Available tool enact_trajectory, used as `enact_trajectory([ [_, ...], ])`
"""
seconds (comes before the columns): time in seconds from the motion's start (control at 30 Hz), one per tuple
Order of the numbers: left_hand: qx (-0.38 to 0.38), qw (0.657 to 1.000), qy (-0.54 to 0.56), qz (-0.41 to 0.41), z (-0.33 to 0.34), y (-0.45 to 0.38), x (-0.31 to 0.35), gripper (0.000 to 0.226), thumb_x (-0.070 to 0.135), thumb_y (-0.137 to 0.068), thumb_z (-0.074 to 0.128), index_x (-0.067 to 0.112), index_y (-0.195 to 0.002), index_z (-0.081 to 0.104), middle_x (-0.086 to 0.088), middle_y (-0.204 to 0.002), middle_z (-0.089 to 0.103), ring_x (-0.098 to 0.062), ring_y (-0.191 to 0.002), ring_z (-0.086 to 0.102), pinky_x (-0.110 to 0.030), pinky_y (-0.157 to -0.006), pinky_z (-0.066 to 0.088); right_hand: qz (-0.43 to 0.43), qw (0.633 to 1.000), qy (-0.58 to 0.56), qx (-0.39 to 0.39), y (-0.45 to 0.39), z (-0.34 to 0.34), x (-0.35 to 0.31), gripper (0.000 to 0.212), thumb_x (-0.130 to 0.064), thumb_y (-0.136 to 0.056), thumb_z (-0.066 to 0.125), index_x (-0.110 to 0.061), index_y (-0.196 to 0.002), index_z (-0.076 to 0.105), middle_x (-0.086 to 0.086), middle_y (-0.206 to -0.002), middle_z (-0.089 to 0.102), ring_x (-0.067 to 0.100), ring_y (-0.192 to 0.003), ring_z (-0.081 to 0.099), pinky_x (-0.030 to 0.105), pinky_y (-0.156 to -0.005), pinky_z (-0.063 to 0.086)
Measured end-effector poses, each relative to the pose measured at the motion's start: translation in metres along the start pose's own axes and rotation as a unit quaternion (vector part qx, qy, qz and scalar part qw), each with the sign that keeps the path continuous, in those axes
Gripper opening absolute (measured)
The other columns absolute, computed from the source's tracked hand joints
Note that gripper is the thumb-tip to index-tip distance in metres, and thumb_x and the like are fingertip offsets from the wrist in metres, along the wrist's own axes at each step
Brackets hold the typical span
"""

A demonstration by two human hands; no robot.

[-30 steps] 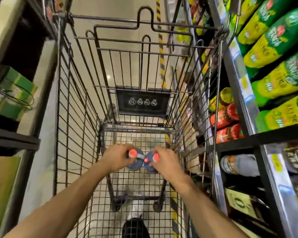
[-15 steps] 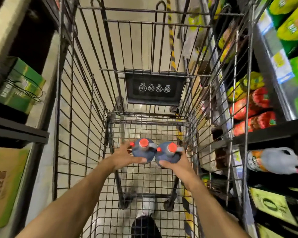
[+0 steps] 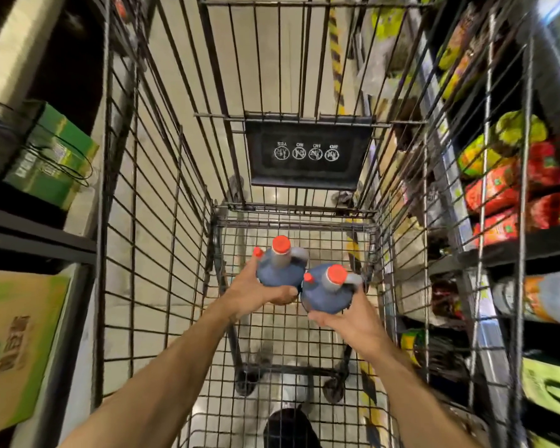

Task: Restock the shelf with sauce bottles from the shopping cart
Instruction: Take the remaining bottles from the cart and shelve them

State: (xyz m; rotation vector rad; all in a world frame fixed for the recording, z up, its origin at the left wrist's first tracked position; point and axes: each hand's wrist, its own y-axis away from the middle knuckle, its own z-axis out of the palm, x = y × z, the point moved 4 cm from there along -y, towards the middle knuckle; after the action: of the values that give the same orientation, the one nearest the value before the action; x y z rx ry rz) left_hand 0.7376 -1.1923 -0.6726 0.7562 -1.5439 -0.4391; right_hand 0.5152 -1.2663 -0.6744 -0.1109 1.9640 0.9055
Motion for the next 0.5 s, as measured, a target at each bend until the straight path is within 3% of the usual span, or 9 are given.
enact_trajectory([
  [0.1, 0.017, 1.0, 0.006, 0.001, -0.006, 0.003, -0.001, 0.092, 0.052, -0.056, 0.098, 0.035, -0.136, 0.055, 0.008, -0.122, 0.073, -0.014, -0.115, 0.068, -0.044, -0.105, 0.053, -0.003, 0.999, -0.026, 0.042, 0.0, 0.006, -0.011, 0.083, -0.038, -0.057, 0.099, -0.039, -0.123, 0.048, -0.014, -0.123, 0.067, 0.006, -0.108, 0.065, 0.025, -0.088, 0.052],
  [0.23, 0.046, 0.998, 0.038, 0.0, -0.004, 0.026, 0.007, 0.082, 0.055, -0.058, 0.095, 0.035, -0.129, 0.059, 0.008, -0.12, 0.074, -0.014, -0.113, 0.07, -0.046, -0.1, 0.056, -0.002, 0.993, -0.078, 0.093, 0.009, 0.014, -0.026, 0.085, -0.035, -0.063, 0.097, -0.028, -0.133, 0.049, -0.01, -0.125, 0.065, 0.01, -0.111, 0.065, 0.023, -0.087, 0.05],
  [0.3, 0.054, 0.998, 0.041, 0.006, -0.004, 0.043, 0.013, 0.073, 0.054, -0.062, 0.091, 0.036, -0.125, 0.059, 0.01, -0.117, 0.074, -0.012, -0.108, 0.071, -0.045, -0.095, 0.058, -0.008, 0.991, -0.097, 0.095, 0.022, 0.015, -0.036, 0.082, -0.032, -0.065, 0.097, -0.028, -0.132, 0.05, -0.01, -0.125, 0.065, 0.009, -0.112, 0.065, 0.024, -0.088, 0.052],
  [0.4, 0.082, 0.994, 0.068, 0.013, -0.01, 0.072, 0.034, 0.076, 0.062, -0.056, 0.092, 0.038, -0.122, 0.062, 0.012, -0.112, 0.076, -0.013, -0.106, 0.072, -0.045, -0.095, 0.058, -0.017, 0.989, -0.117, 0.088, 0.04, 0.01, -0.066, 0.075, -0.034, -0.065, 0.096, -0.031, -0.127, 0.054, -0.011, -0.122, 0.067, 0.006, -0.109, 0.067, 0.027, -0.088, 0.054],
  [0.5, 0.09, 0.992, 0.069, 0.046, -0.02, 0.109, 0.067, 0.065, 0.052, -0.058, 0.094, 0.037, -0.113, 0.064, 0.013, -0.11, 0.075, -0.012, -0.107, 0.071, -0.031, -0.091, 0.057, -0.032, 0.986, -0.139, 0.086, 0.068, -0.003, -0.105, 0.073, -0.032, -0.063, 0.096, -0.026, -0.124, 0.058, -0.007, -0.118, 0.071, 0.009, -0.107, 0.069, 0.03, -0.086, 0.055],
])
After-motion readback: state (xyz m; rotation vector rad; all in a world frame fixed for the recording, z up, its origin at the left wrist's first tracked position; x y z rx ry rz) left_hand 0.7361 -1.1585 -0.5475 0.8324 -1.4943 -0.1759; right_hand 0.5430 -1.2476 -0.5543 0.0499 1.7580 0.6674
